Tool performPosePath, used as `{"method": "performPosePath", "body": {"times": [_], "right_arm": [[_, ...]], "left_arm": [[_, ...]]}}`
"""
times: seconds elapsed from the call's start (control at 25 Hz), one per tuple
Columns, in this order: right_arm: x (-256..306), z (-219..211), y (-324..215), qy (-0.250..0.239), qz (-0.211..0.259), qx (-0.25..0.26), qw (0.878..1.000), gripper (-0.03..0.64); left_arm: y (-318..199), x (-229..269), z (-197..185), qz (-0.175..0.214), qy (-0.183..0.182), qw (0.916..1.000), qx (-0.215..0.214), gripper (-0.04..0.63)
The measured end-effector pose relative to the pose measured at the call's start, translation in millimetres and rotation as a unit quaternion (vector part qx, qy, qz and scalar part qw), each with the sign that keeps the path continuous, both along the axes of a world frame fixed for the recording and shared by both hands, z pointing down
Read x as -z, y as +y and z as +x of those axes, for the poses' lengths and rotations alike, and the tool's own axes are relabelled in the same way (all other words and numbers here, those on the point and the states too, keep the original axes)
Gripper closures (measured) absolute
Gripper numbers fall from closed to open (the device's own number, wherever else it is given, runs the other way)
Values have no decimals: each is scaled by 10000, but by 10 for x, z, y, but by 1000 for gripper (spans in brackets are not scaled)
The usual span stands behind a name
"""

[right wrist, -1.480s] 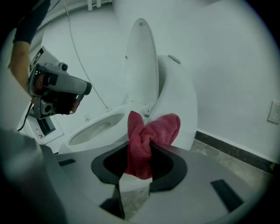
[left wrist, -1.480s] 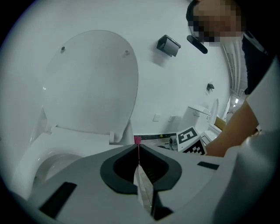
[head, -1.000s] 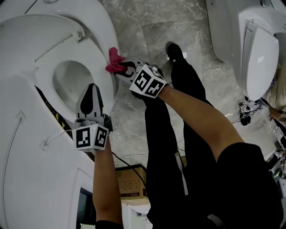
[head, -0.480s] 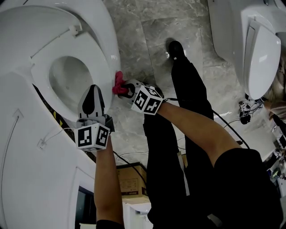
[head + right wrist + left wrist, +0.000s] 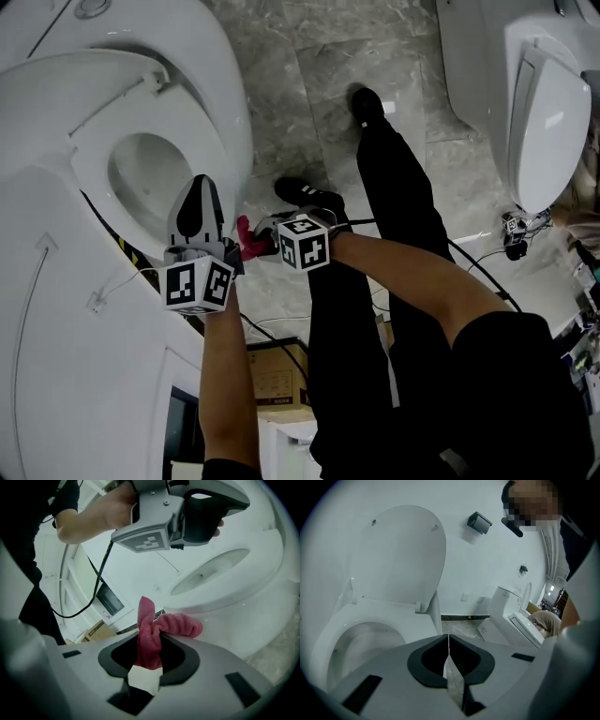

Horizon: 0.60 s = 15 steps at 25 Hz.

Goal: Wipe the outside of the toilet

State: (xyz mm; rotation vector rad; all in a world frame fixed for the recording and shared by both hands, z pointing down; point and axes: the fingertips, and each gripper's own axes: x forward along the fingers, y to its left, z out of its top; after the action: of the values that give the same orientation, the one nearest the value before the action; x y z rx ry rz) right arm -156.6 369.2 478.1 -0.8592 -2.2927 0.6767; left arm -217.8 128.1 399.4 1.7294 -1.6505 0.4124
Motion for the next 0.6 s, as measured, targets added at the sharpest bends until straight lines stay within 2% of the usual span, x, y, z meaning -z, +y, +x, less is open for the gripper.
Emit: {"method": "performPosePath", "body": {"times": [0.16,0.32,0.44,0.6], "right_arm": [[-81,275,-799,206,210,-243,9993,483],[-59,340,-2019,353,364,-1165,9919,483],[28,228,-2947,225,529,-1993,9783,483],[-32,69,-3990,226,950,-2940,9508,482]], "left_arm": [[-427,110,191,145,68,9998,-95,574],[-936,232,337,295,138,9994,-106,574],[-1275,264,376,323,63,9994,-80,574],[-1666,187,485,254,-24,9995,-199,574]]}}
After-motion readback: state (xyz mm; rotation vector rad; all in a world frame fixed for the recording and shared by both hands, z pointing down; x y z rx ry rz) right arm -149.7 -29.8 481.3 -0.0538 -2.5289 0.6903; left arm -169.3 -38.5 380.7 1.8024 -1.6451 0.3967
